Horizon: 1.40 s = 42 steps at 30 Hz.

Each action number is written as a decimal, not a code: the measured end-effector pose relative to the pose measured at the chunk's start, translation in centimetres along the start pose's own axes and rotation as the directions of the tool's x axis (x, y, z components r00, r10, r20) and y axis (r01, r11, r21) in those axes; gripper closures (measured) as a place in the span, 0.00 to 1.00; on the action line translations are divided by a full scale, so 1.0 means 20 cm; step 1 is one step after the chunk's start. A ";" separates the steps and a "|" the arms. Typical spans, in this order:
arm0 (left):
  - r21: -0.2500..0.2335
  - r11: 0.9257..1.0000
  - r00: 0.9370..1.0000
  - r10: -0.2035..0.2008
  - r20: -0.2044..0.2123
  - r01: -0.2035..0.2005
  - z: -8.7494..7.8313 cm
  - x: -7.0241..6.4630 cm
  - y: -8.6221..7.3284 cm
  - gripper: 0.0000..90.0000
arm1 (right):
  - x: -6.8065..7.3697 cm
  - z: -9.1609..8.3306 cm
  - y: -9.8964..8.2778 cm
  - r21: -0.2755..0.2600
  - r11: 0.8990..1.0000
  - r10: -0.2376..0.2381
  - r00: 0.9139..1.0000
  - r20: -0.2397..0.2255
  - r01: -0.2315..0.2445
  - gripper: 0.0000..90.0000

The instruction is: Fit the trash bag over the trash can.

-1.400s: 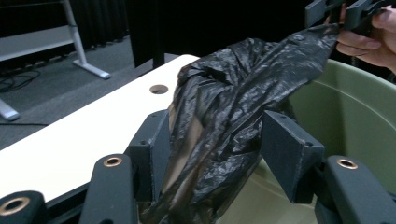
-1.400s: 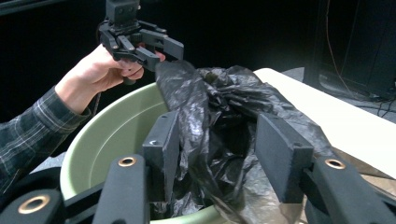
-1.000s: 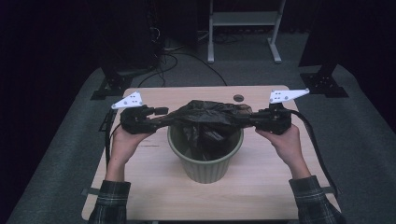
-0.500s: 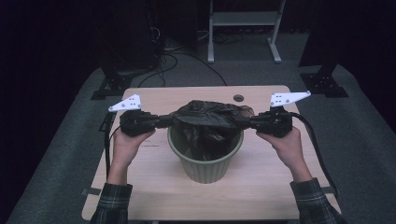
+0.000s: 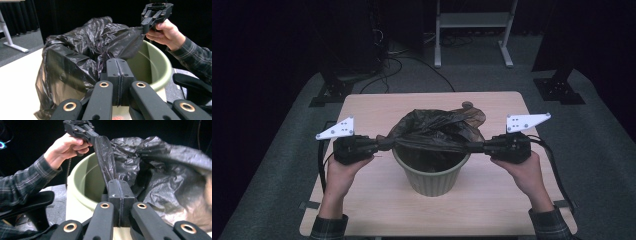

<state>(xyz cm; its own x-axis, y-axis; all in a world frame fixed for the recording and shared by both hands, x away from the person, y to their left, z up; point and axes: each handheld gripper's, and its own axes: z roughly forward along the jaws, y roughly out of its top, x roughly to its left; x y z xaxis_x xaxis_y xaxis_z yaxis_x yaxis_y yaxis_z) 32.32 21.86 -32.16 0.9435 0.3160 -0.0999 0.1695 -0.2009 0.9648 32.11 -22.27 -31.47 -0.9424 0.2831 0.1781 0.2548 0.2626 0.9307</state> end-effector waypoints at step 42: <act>0.174 0.985 0.998 0.000 0.067 -0.012 0.07 -0.13 -0.21 1.00 | 0.16 -0.12 0.08 0.019 0.998 -0.065 0.995 0.080 0.064 0.56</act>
<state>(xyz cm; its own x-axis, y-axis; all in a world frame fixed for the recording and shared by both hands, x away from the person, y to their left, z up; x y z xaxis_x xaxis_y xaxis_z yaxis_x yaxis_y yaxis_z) 29.57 20.64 -36.20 0.9606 0.2526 -0.1159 0.2052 -0.3633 0.9088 29.03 -23.13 -28.58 -0.9366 0.3382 0.0912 0.1985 0.2978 0.9338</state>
